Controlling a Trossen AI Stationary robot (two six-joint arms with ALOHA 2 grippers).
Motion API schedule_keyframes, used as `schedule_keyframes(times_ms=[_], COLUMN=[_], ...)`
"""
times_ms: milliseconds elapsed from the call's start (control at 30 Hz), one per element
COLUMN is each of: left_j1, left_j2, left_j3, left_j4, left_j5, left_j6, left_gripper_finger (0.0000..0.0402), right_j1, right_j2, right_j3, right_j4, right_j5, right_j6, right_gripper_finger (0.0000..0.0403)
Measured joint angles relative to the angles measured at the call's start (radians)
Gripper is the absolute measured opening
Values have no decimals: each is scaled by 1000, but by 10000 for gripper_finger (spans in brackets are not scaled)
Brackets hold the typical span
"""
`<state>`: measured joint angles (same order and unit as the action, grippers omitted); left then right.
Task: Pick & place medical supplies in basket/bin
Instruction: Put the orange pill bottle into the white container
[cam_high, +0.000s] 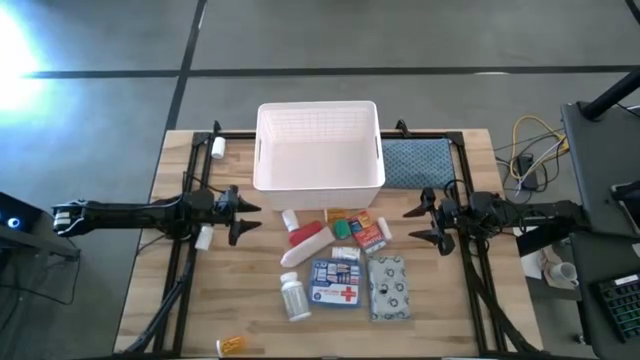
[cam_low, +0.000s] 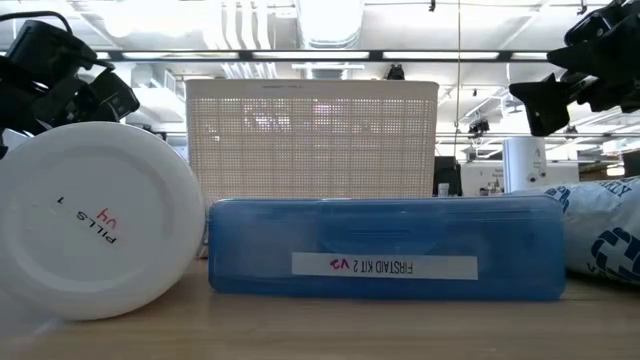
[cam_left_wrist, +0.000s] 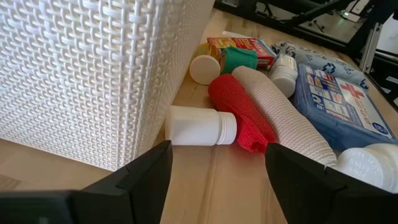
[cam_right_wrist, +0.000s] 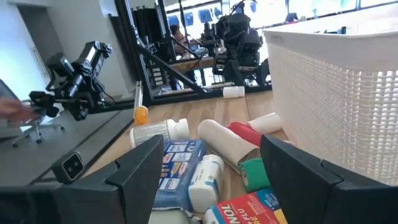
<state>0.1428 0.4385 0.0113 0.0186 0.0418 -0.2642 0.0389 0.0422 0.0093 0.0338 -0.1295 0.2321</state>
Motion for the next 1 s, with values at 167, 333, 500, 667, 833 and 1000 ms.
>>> schedule_keyframes(times_ms=[167, 333, 500, 667, 833, 1000], left_j1=[0, 0, -2, -2, -2, -4], left_j2=[0, 0, 0, 0, 10, 39], left_j3=[0, 0, 0, 0, 0, 3], left_j4=[0, 0, 1, 6, 6, 7], left_j5=[0, -12, -15, -15, -55, -92], left_j6=[0, 95, 34, -671, -1128, -1308], left_gripper_finger=[237, 237, 237, 237, 237, 237], right_j1=[0, 0, -1, -1, -1, -1], right_j2=[0, 0, 0, 0, 0, 0], right_j3=[0, 0, 0, 0, 0, 0], right_j4=[0, -6, -6, 3, 7, 7], right_j5=[0, 48, 156, 231, 238, 238], right_j6=[15, 1, 5, 5, 5, 36], right_gripper_finger=[260, 255, 251, 258, 265, 267])
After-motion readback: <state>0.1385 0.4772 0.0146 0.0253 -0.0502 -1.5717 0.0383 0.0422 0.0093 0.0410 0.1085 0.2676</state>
